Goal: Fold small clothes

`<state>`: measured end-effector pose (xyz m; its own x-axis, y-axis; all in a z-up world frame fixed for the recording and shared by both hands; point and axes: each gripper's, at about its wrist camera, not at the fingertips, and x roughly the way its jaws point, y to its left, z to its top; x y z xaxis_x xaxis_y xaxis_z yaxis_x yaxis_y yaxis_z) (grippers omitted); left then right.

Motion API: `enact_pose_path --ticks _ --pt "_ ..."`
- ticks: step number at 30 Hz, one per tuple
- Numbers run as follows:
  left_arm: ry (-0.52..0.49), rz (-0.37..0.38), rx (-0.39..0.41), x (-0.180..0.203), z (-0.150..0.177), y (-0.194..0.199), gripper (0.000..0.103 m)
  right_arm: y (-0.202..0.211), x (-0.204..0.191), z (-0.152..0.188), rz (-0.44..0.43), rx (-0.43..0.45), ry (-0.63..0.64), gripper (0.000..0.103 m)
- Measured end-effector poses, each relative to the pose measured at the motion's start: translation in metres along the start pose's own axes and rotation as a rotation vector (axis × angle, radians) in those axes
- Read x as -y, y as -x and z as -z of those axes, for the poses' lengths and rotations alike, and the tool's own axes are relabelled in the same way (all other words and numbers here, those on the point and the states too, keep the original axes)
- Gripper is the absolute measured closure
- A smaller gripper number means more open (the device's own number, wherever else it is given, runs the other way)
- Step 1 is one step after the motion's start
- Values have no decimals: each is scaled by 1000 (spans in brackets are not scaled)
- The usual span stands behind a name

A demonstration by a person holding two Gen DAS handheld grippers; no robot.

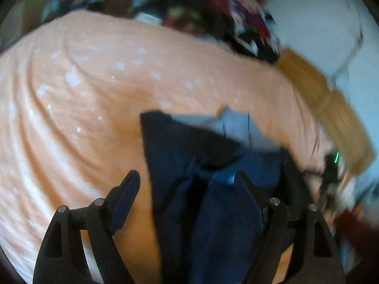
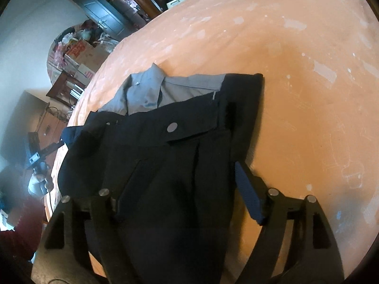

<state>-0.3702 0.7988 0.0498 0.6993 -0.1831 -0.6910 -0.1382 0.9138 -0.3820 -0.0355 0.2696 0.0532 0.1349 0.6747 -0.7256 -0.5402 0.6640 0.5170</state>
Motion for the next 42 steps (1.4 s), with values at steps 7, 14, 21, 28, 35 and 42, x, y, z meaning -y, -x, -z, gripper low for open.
enact_pose_path --ticks 7,14,21,28,35,42 --pt "-380 -27 -97 39 -7 -30 20 -3 -1 0 -2 -5 -2 22" --pt "-476 -31 -114 43 -28 -55 22 -5 -3 -1 -6 -5 4 19" --pt "-493 129 -178 53 -33 -73 34 2 -5 -5 -38 6 8 19" --pt "-169 236 -169 18 -67 -97 78 1 -3 -5 -50 30 -1 19" --pt "-11 153 -294 -11 -63 -141 80 16 0 -17 -38 107 15 20" --pt "-4 161 -237 -9 -46 -122 66 -11 -9 -38 45 46 123 20"
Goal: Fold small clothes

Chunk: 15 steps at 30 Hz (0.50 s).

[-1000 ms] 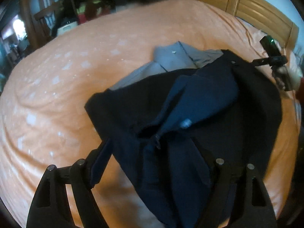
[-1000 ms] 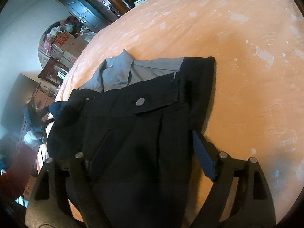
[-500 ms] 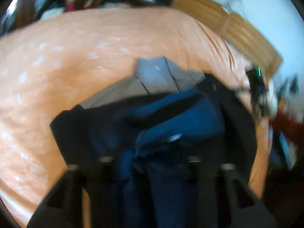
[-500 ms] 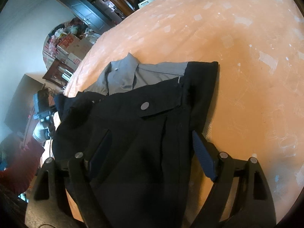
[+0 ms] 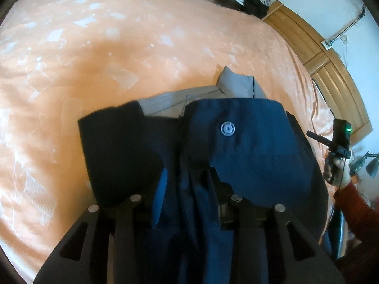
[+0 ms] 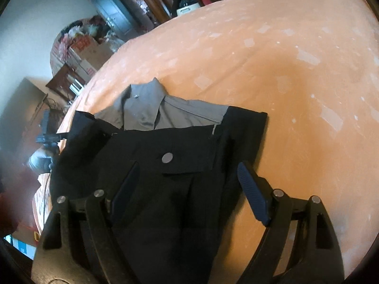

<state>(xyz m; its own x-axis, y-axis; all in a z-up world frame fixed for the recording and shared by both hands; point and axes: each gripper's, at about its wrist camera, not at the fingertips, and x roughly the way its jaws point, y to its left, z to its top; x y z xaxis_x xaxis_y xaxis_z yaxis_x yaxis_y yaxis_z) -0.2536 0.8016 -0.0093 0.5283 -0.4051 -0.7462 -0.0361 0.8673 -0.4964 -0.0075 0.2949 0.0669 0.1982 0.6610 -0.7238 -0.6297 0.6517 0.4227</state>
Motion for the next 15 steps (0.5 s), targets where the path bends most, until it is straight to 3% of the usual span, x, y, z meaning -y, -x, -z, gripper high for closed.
enact_pose_path --ticks 4,6,8,9,12,15 --pt "5 -4 21 -2 4 2 61 -25 6 -8 13 -49 3 23" --pt "12 -6 30 -2 6 2 59 -44 11 -6 18 -108 -8 37" --pt "21 -10 37 -1 5 2 58 -49 8 -6 31 -115 -2 85" --pt "22 -15 39 0 6 2 58 -40 4 -9 35 -78 3 96" --pt "18 -51 52 6 10 10 58 1 -1 -22 -12 83 9 96" --pt "45 -81 101 5 21 28 58 -12 36 -24 37 54 -80 96"
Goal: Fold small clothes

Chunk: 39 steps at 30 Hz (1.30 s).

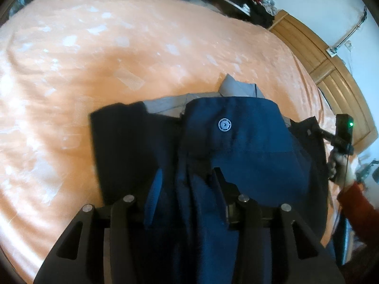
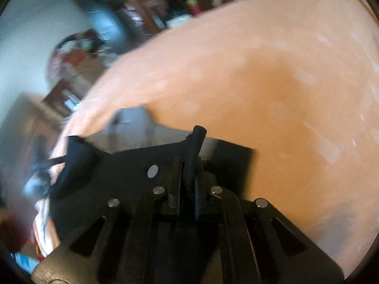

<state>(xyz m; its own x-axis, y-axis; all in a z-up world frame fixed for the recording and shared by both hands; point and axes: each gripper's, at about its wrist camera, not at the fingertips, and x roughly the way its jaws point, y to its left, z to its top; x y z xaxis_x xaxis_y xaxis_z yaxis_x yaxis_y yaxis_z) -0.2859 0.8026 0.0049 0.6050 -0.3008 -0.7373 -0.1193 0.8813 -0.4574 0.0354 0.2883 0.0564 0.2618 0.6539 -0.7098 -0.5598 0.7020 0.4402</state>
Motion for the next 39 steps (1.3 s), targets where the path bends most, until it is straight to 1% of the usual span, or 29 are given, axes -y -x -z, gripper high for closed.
enact_pose_path --ticks 2,3,4,5,6,7,8,9,11,12,14,15,17,19,20,22,23,24,25,27,28,30,32,33,35,36,37,38,39 --pt "60 -14 41 -11 10 15 58 -26 12 10 17 -89 -12 95" --pt "83 -22 57 -16 15 22 58 -37 16 17 -3 -123 -15 95" --pt "114 -32 80 -24 24 34 58 -35 16 18 -10 -109 -18 94" --pt "133 -34 96 -28 31 43 58 -29 15 16 -1 -97 -25 85" --pt "152 -34 114 -32 38 53 58 -20 10 13 44 -80 -15 74" --pt "176 -25 144 -36 51 70 58 -9 3 10 89 -55 13 48" --pt "188 -18 169 -40 61 82 57 6 -6 8 134 -10 42 37" --pt "195 -10 192 -44 70 92 51 24 -18 3 145 49 68 36" --pt "223 13 244 -61 92 112 40 39 -48 -9 88 89 115 36" --pt "252 32 261 -74 100 116 39 38 -66 -15 38 84 140 35" --pt "308 52 278 -95 110 118 39 22 -113 -25 -106 31 192 32" --pt "331 56 284 -102 113 116 39 4 -153 -31 -191 -10 241 30" --pt "316 19 291 -102 115 110 39 -27 -207 -36 -264 -76 321 25" --pt "250 -105 288 -89 116 100 39 -73 -265 -38 -309 -159 406 25" --pt "230 -159 288 -83 117 96 39 -103 -296 -37 -288 -193 464 25" --pt "183 -241 314 -73 120 97 40 -147 -323 -38 -263 -249 502 25" --pt "181 -247 328 -73 122 99 39 -169 -334 -36 -243 -278 512 25" --pt "198 -235 341 -78 124 101 39 -197 -344 -32 -215 -318 524 25" --pt "219 -209 352 -85 125 103 39 -208 -343 -29 -198 -338 528 27" --pt "259 -161 362 -96 128 106 39 -228 -346 -14 -173 -391 527 63" --pt "272 -141 366 -100 128 107 39 -223 -348 -9 -194 -391 529 90" --pt "268 -136 374 -100 129 109 39 -196 -357 -12 -263 -294 563 95" --pt "270 -131 375 -98 128 108 37 -181 -356 -24 -314 -223 536 96" --pt "278 -126 373 -101 128 108 37 -185 -355 -33 -334 -212 506 96" --pt "283 -120 372 -101 127 106 37 -210 -356 -35 -337 -269 481 89" --pt "282 -121 372 -100 126 106 37 -231 -357 -26 -281 -341 499 82" --pt "278 -123 369 -99 127 108 37 -245 -361 -17 -183 -373 535 59" --pt "278 -123 366 -98 127 109 37 -246 -361 -13 -110 -374 561 52" --pt "287 -126 363 -96 129 114 37 -230 -361 -13 -82 -328 568 52"
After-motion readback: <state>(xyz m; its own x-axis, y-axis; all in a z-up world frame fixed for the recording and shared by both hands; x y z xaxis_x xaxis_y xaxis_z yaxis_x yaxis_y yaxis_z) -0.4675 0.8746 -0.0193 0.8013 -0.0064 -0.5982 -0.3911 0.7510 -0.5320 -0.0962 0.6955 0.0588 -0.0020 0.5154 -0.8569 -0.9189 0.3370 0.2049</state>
